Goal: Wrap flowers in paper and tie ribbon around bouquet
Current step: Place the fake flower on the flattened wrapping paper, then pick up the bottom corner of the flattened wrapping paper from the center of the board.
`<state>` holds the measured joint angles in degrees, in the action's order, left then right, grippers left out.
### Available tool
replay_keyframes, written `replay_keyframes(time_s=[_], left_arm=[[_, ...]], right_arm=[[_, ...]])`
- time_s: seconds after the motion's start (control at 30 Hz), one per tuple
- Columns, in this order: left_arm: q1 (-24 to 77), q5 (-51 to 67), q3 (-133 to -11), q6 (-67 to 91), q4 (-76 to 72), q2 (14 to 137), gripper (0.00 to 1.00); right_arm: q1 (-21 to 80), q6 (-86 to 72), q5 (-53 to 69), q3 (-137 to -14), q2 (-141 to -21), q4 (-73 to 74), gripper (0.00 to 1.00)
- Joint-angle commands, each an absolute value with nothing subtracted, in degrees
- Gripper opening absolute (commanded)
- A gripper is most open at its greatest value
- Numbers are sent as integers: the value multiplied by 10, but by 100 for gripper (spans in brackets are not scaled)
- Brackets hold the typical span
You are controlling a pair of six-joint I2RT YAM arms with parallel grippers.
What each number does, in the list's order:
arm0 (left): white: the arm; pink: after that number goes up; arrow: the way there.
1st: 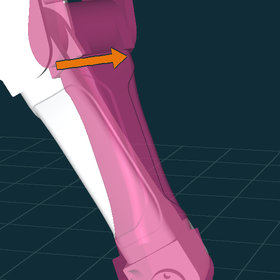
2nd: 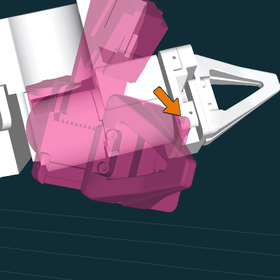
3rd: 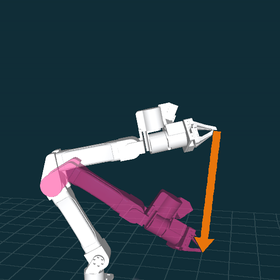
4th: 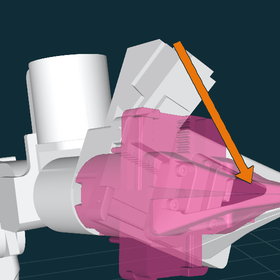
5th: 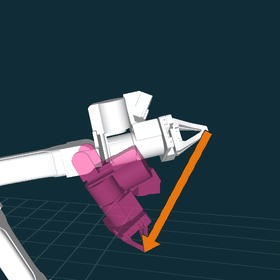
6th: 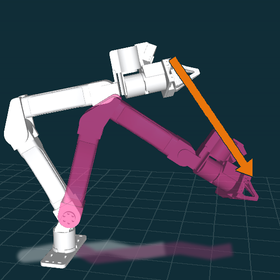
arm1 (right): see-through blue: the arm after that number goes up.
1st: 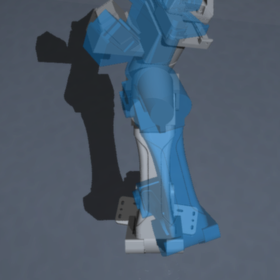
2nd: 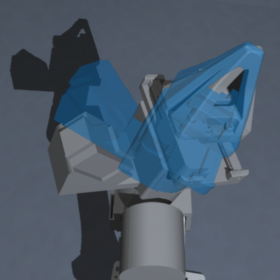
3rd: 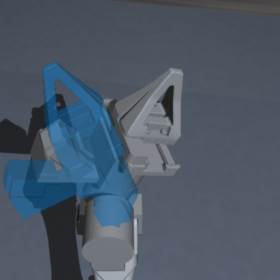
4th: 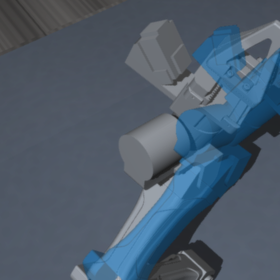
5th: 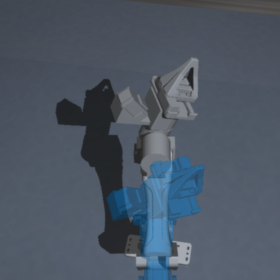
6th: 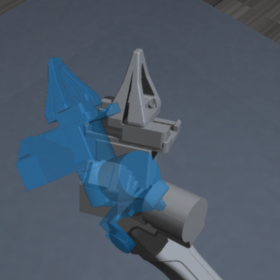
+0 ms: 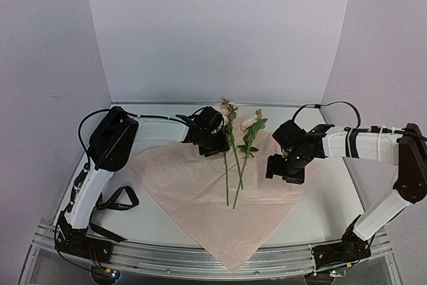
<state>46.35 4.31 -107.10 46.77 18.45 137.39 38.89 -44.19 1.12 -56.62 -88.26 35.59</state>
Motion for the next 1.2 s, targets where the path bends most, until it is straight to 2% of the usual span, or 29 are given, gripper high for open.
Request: replay_keyframes(time_s=[0.0,0.2,0.4,0.67,0.83,0.97,1.17], left_arm=[[463,46,-1051,455,162,1318,51],[462,36,-1004,440,156,1254,67],[457,39,-940,430,157,1174,78],[437,62,-715,480,118,1005,80],[437,65,-601,495,89,931,80],[439,71,-555,497,74,891,79],[443,71,-524,488,68,852,79]], right_arm=[[405,-452,9,-561,-866,359,77],[448,-454,0,-547,-845,376,77],[491,-498,-3,-495,-804,380,79],[554,-635,-8,-383,-706,349,88],[600,-754,-13,-301,-640,297,90],[649,-840,-40,-266,-609,276,90],[703,-958,-51,-217,-623,170,87]])
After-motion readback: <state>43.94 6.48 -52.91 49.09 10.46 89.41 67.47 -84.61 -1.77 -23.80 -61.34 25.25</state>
